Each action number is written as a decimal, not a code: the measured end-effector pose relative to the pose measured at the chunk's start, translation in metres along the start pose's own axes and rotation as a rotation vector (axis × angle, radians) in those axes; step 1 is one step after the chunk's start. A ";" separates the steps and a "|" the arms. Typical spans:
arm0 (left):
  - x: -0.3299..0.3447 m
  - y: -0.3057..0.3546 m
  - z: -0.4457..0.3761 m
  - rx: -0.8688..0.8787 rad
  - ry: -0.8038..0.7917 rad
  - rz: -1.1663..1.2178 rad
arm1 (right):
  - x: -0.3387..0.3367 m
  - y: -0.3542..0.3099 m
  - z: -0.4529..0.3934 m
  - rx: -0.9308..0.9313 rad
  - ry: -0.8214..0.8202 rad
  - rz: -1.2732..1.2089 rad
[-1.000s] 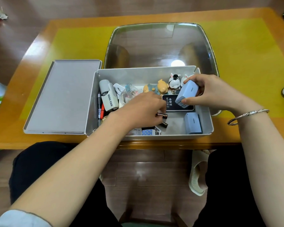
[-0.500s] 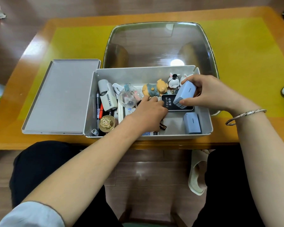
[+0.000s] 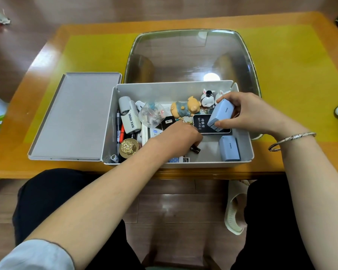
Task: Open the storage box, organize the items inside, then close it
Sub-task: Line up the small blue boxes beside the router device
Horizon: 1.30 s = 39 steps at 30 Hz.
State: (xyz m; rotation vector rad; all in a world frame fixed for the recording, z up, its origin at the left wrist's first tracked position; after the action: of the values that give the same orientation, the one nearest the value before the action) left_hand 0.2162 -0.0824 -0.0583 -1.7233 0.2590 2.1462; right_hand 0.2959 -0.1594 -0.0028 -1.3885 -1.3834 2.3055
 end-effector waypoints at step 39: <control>-0.058 -0.046 0.031 -0.166 0.222 0.175 | 0.003 -0.004 0.001 0.003 -0.021 0.018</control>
State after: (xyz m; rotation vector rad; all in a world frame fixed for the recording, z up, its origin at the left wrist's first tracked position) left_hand 0.2171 -0.0395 0.0095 -2.1089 0.3093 2.1482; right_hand 0.2921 -0.1561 -0.0019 -1.3856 -1.3784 2.3384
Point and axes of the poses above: each hand's wrist, its own z-axis away from the middle knuckle, its own x-axis out of the palm, y = z × x, the point moved 10 cm from there along -z, towards the middle knuckle, and after that the axes turned 11 degrees about -z, right-handed, at the moved point
